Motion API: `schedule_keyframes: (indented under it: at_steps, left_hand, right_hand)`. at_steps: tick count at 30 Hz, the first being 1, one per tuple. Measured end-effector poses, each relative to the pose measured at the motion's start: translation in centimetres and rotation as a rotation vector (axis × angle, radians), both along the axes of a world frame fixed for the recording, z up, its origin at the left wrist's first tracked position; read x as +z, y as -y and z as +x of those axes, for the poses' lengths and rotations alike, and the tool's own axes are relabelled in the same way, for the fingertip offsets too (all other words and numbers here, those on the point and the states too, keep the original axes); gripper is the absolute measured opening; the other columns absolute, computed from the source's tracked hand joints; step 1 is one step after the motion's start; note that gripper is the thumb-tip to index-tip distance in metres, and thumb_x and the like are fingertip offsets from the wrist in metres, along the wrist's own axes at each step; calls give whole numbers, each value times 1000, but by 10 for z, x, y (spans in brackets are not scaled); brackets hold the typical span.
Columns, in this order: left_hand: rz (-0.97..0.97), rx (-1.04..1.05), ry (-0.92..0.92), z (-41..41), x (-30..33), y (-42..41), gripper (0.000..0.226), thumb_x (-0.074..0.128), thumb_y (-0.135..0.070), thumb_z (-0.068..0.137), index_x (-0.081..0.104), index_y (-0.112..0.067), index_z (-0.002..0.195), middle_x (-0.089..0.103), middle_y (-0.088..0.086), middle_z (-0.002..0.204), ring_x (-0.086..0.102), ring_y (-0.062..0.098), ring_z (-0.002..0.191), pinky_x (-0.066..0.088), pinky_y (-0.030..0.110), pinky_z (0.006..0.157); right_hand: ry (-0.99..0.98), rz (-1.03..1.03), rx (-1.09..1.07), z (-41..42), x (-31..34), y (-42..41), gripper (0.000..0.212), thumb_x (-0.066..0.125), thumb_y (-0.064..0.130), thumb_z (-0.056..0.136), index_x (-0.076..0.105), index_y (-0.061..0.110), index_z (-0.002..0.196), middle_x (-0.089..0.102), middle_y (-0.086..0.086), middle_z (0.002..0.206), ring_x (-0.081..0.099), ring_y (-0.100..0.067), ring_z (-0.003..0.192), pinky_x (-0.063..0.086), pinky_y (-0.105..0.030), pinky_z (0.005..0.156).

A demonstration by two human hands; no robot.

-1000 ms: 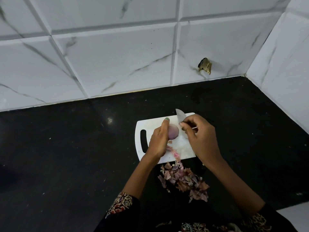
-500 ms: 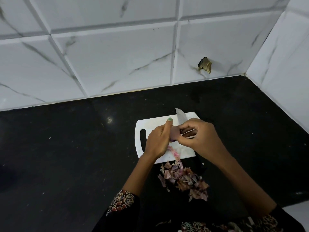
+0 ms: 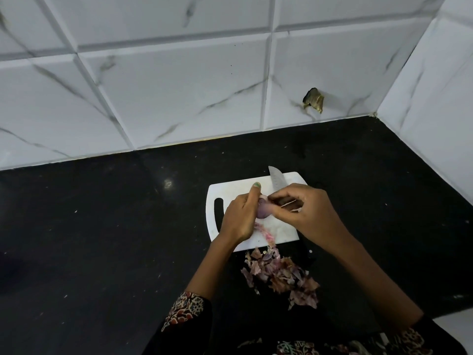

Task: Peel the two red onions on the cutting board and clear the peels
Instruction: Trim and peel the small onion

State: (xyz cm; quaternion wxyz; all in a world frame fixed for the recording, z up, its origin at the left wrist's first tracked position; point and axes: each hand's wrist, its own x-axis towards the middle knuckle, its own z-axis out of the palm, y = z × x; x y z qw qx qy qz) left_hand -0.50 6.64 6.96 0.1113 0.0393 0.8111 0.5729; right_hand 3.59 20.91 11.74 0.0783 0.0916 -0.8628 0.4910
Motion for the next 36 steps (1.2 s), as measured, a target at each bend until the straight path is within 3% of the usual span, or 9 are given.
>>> schedule_keyframes:
  at_steps: [9, 12, 17, 21, 24, 27, 30, 32, 36]
  left_hand:
    - [-85, -129, 17, -4, 3, 5, 86, 27, -74, 81, 57, 5, 71, 64, 21, 74, 58, 37, 77, 45, 52, 84]
    - [-102, -230, 33, 0, 8, 3, 79, 23, -72, 88, 48, -3, 60, 54, 12, 61, 48, 22, 62, 43, 43, 75]
    - [-112, -303, 45, 4, 0, 0, 105, 3, -86, 73, 69, -6, 88, 70, 15, 94, 62, 24, 91, 43, 37, 89]
    - [-6, -286, -39, 6, -1, 0, 83, 20, -80, 81, 56, -8, 63, 57, 2, 60, 54, 11, 59, 42, 23, 66]
    - [108, -262, -104, 4, 0, 3, 48, 53, -54, 90, 60, -10, 73, 58, 6, 67, 52, 3, 57, 42, 14, 59]
    - [91, -251, -158, 2, -1, 5, 38, 61, -47, 86, 68, -10, 82, 66, 4, 78, 57, 3, 69, 46, 16, 67]
    - [116, -212, -172, 4, -2, 1, 30, 66, -43, 85, 69, -13, 82, 67, -10, 73, 60, 1, 70, 50, 19, 70]
    - [128, -129, -180, 5, -3, 0, 46, 62, -63, 77, 66, -17, 78, 66, -11, 70, 61, 6, 68, 54, 34, 73]
    - [23, -30, -170, 5, -5, -3, 76, 16, -83, 80, 60, -22, 78, 63, -3, 70, 61, 18, 72, 50, 48, 77]
  right_hand:
    - [-97, 113, -21, -5, -6, 1, 3, 66, 4, 83, 63, 5, 83, 63, 2, 79, 60, -9, 76, 48, -14, 67]
    - [-91, 93, -30, -8, -8, 1, 3, 63, 2, 85, 61, 5, 87, 63, 1, 78, 62, -10, 75, 51, -20, 67]
    - [-97, -125, -157, -5, -6, 5, 2, 57, 3, 90, 56, 3, 92, 65, 1, 80, 66, -8, 64, 53, -18, 60]
    - [-62, -172, -280, -5, -5, -3, 5, 58, 3, 90, 57, 8, 91, 66, -3, 81, 66, -9, 61, 55, -20, 56]
    - [202, 85, -219, -5, -7, -17, 15, 56, 4, 90, 63, 17, 91, 67, 1, 84, 65, -6, 67, 56, -22, 65]
    - [424, 282, -54, -2, -8, -21, 18, 52, 15, 94, 68, 17, 100, 65, 7, 93, 60, -5, 80, 46, -15, 69]
    - [370, 23, -154, 2, -7, -13, 22, 54, 27, 94, 68, 9, 93, 67, 0, 84, 66, -14, 77, 53, -25, 70]
    - [369, -236, -233, 5, -2, -6, 27, 56, 30, 92, 64, 5, 90, 67, -10, 78, 68, -20, 69, 58, -28, 64]
    - [412, -388, -212, 7, 2, 7, 29, 65, 31, 85, 63, 3, 93, 68, -10, 77, 69, -20, 68, 58, -28, 62]
